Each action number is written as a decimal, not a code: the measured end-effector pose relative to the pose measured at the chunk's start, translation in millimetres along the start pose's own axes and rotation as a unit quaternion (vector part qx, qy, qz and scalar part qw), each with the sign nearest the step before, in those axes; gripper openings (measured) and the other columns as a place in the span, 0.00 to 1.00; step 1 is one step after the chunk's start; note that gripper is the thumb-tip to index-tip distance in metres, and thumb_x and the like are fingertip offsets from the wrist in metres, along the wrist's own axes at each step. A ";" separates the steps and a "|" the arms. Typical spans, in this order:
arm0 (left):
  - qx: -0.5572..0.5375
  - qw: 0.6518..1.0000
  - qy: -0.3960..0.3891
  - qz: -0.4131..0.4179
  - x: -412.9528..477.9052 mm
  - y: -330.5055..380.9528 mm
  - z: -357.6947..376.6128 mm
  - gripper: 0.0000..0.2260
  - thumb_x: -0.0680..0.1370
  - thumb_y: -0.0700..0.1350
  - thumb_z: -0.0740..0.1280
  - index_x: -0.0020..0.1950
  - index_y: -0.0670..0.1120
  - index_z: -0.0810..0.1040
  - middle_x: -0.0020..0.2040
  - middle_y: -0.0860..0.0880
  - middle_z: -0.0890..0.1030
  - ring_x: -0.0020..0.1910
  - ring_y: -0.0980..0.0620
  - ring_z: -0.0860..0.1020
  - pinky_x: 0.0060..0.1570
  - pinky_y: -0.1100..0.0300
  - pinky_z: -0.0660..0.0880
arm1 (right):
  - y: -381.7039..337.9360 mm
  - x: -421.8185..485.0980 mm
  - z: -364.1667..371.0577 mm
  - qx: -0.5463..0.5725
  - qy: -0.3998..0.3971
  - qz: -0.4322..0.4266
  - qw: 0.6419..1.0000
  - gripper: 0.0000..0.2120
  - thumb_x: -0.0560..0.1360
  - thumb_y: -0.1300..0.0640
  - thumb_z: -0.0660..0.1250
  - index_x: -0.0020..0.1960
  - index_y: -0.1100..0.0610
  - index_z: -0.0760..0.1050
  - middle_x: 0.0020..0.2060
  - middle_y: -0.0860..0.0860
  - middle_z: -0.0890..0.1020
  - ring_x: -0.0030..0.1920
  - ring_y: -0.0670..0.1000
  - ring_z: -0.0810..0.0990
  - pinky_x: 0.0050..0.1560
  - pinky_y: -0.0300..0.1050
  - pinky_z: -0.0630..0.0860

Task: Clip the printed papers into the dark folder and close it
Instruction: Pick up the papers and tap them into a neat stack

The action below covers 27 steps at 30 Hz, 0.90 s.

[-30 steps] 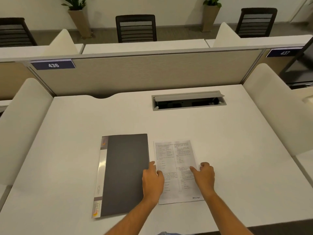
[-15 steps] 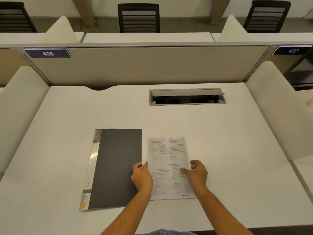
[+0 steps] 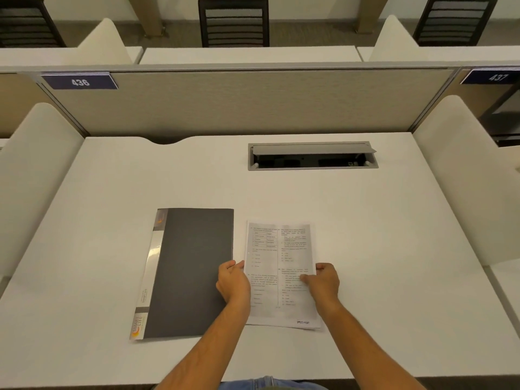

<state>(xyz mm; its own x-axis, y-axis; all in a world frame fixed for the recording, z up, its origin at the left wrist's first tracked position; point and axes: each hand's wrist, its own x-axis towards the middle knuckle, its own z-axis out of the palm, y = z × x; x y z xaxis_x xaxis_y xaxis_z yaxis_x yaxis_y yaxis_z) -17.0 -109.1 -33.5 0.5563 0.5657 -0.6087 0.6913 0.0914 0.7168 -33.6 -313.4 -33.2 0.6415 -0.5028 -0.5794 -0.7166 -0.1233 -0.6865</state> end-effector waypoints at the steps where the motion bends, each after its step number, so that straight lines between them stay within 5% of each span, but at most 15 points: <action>1: 0.001 1.000 0.001 0.002 -0.5 -0.7 0.3 0.09 0.85 0.41 0.63 0.62 0.49 0.79 0.55 0.47 0.85 0.51 0.41 0.85 0.47 0.46 0.86 | 0.4 0.1 0.1 0.006 -0.001 0.004 1.000 0.18 0.74 0.71 0.79 0.60 0.62 0.78 0.57 0.59 0.87 0.51 0.60 0.87 0.49 0.51 0.85; 7: 0.008 1.000 0.001 0.016 -1.4 -5.1 3.0 0.07 0.84 0.42 0.63 0.60 0.52 0.77 0.52 0.47 0.84 0.50 0.40 0.85 0.50 0.42 0.87 | 0.7 -5.9 5.0 -0.004 0.032 -0.023 0.999 0.18 0.73 0.73 0.79 0.59 0.61 0.79 0.57 0.60 0.81 0.53 0.63 0.88 0.53 0.57 0.90; 11: 0.018 1.000 0.002 0.023 -2.3 -4.6 3.9 0.08 0.84 0.42 0.63 0.61 0.52 0.76 0.55 0.46 0.83 0.53 0.39 0.84 0.55 0.37 0.86 | 1.2 -10.8 6.2 -0.021 0.033 -0.037 0.999 0.18 0.75 0.71 0.76 0.54 0.53 0.73 0.48 0.51 0.84 0.46 0.57 0.88 0.43 0.53 0.89; 15: 0.034 0.999 0.003 0.033 -3.4 -5.5 3.4 0.10 0.85 0.43 0.62 0.65 0.50 0.76 0.57 0.44 0.82 0.54 0.39 0.83 0.56 0.37 0.85 | -1.5 -11.8 5.0 0.041 0.025 -0.034 0.998 0.20 0.77 0.71 0.75 0.58 0.53 0.70 0.48 0.53 0.84 0.42 0.52 0.87 0.30 0.38 0.83; 19: 0.052 0.997 -0.005 0.051 -3.9 -8.3 1.7 0.10 0.86 0.43 0.62 0.66 0.48 0.77 0.59 0.43 0.82 0.55 0.40 0.83 0.56 0.38 0.86 | -5.4 -8.4 -1.6 0.176 -0.041 0.054 0.982 0.25 0.74 0.76 0.75 0.65 0.58 0.74 0.54 0.58 0.86 0.51 0.63 0.89 0.50 0.57 0.89; 21: 0.062 0.996 -0.013 0.069 -3.3 -10.1 0.8 0.10 0.86 0.41 0.63 0.66 0.47 0.78 0.61 0.44 0.82 0.58 0.41 0.82 0.58 0.40 0.85 | -8.0 -6.2 -9.4 0.188 -0.116 0.066 0.973 0.20 0.74 0.76 0.74 0.62 0.60 0.82 0.52 0.61 0.91 0.50 0.65 0.92 0.51 0.62 0.90; 24: 0.078 0.992 -0.029 0.098 -2.2 -11.7 -0.6 0.11 0.84 0.39 0.66 0.66 0.47 0.78 0.63 0.46 0.80 0.59 0.44 0.81 0.55 0.48 0.82 | -11.6 -9.4 -18.4 0.135 -0.181 -0.001 0.974 0.18 0.77 0.74 0.72 0.60 0.54 0.86 0.53 0.55 0.93 0.49 0.60 0.93 0.49 0.59 0.91; 27: 0.083 0.990 -0.055 0.101 -0.2 -11.0 -4.1 0.15 0.82 0.40 0.69 0.69 0.48 0.77 0.65 0.48 0.77 0.62 0.45 0.80 0.59 0.45 0.83 | -15.6 -16.3 -21.6 0.089 -0.175 -0.063 0.978 0.17 0.80 0.71 0.71 0.61 0.51 0.83 0.56 0.53 0.91 0.51 0.58 0.93 0.52 0.61 0.91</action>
<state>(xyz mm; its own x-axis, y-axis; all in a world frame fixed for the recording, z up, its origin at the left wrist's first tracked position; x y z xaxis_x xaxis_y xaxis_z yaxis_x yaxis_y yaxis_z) -26.5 -106.8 -39.9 0.7314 0.4657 -0.4982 0.6220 -0.1558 0.7674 -38.7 -321.7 -3.6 0.7989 -0.1658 -0.5781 -0.5861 0.0012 -0.8103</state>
